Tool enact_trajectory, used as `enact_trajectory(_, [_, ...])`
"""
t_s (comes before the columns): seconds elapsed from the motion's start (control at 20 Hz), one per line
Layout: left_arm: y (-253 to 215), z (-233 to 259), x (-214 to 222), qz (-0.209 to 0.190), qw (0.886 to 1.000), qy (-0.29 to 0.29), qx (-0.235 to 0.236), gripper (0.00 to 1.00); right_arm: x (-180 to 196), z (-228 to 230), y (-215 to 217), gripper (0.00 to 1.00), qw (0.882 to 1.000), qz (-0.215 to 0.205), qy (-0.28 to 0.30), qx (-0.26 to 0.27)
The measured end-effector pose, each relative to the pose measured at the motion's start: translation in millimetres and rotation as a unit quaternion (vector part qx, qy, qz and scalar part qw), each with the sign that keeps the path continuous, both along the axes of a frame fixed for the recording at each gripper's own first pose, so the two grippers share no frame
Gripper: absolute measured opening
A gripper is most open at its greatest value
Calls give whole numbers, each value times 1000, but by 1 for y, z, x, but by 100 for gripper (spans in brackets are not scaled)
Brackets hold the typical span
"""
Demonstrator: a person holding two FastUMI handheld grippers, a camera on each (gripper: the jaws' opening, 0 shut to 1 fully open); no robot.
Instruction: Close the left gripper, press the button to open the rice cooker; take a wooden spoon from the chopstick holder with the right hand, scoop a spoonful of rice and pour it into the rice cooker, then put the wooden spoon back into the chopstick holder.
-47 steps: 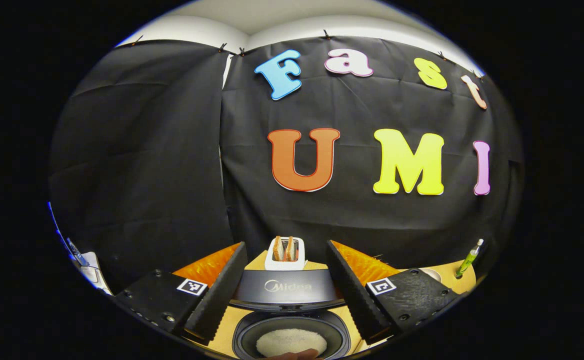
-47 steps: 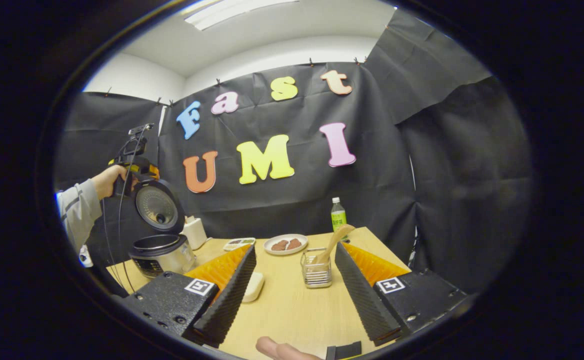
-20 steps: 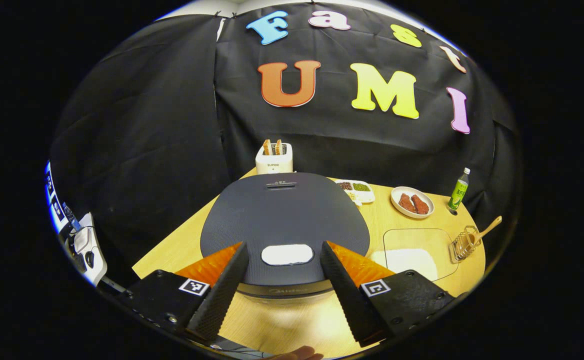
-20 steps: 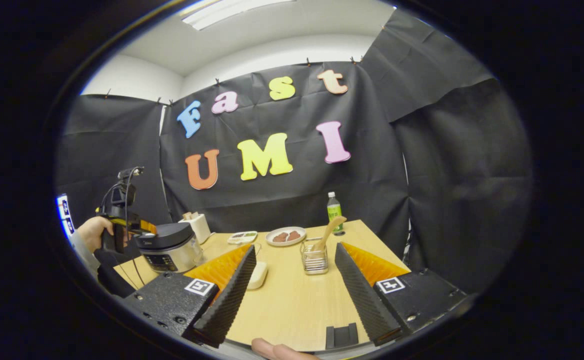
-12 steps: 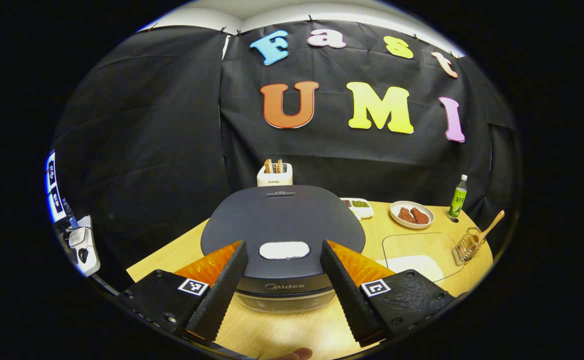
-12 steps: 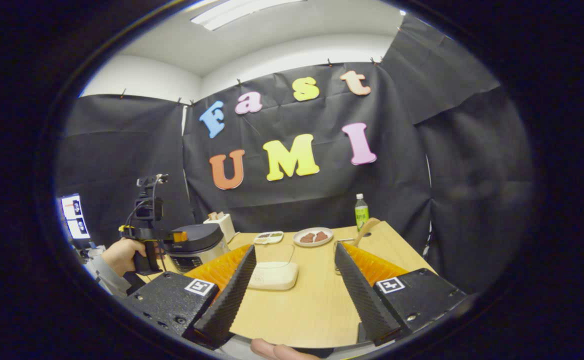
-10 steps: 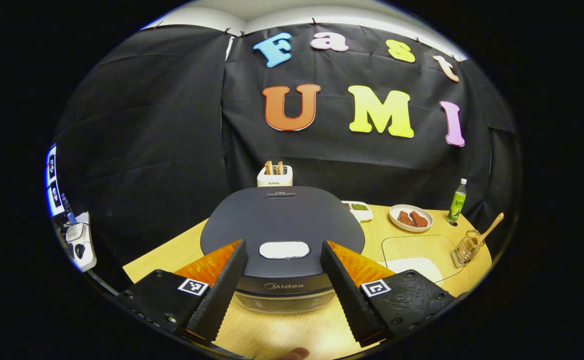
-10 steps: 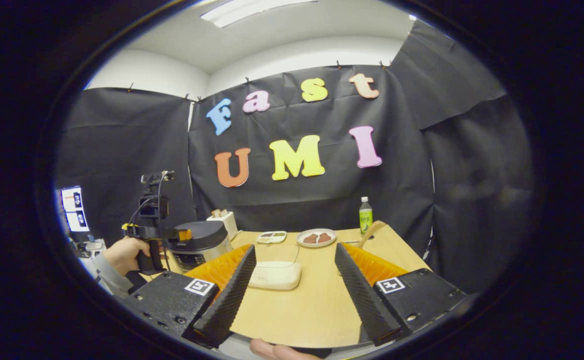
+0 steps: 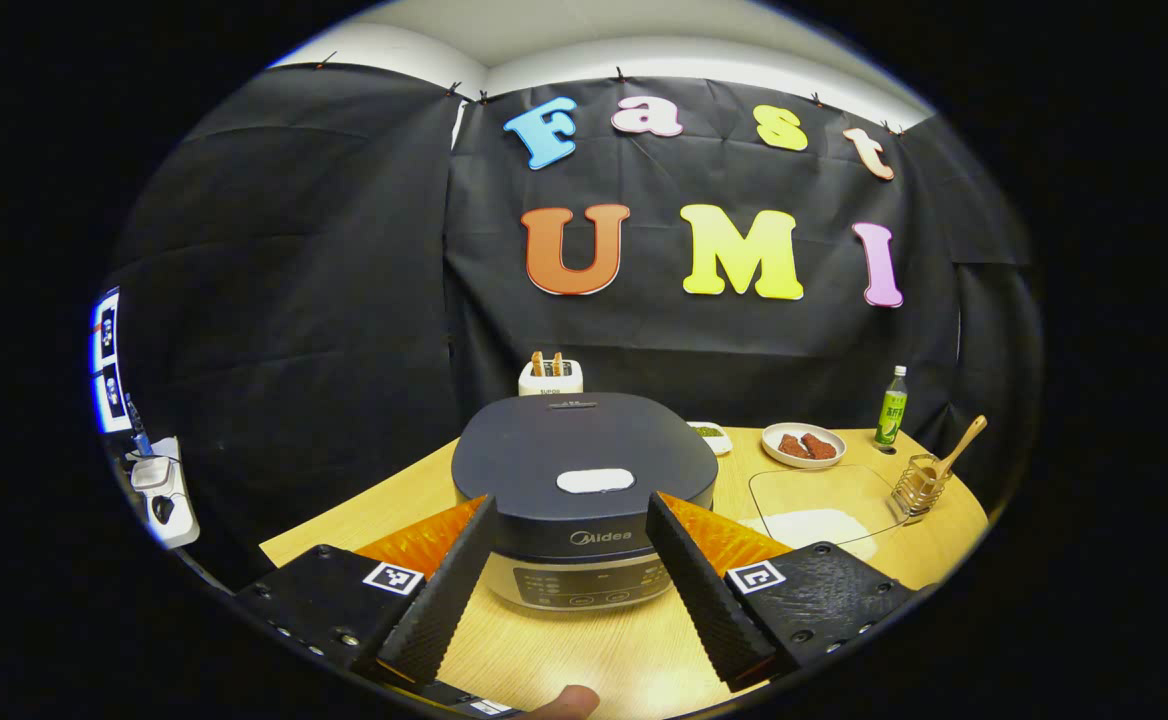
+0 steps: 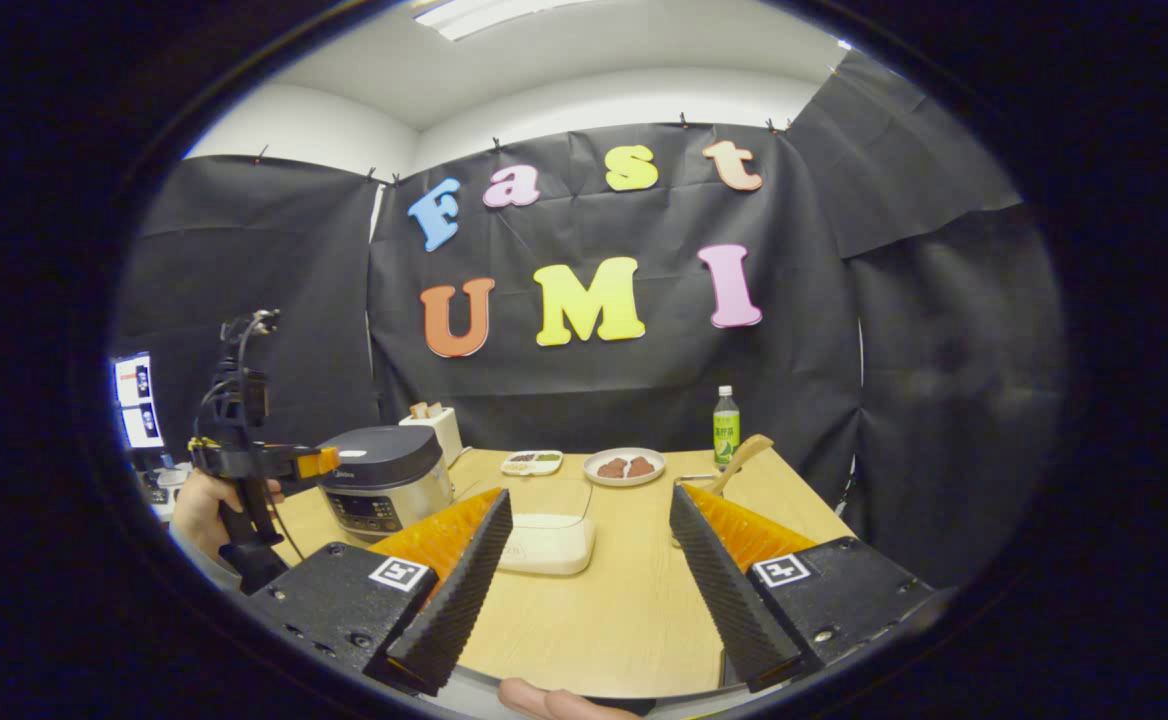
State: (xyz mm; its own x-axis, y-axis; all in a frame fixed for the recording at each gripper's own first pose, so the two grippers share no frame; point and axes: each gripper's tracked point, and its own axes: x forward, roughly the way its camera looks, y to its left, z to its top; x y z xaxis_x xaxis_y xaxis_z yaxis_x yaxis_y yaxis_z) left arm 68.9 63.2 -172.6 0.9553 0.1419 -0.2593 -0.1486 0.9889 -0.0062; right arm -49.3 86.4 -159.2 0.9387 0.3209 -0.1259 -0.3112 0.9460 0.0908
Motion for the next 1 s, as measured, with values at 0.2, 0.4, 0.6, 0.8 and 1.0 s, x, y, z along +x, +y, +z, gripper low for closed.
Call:
enact_trajectory(0.2, [-2,18,-41,-6,1000,-12,-6,95,9,-1,-7,100,1000,-21,5,-13])
enact_trajectory(0.4, [-27,50,-63,-54,997,-50,-1,95,12,8,-27,100,997,-61,1,-37])
enact_trajectory(0.6, [-29,70,-80,-51,997,-59,28,95,5,31,-38,100,996,-80,-11,-42])
enact_trajectory(0.8, [-46,88,-100,-65,994,-74,48,95,-1,55,-51,100,993,-109,-32,-43])
enact_trajectory(1.0, [-67,106,-121,-85,991,-94,50,94,-7,65,-59,100,991,-116,-35,-53])
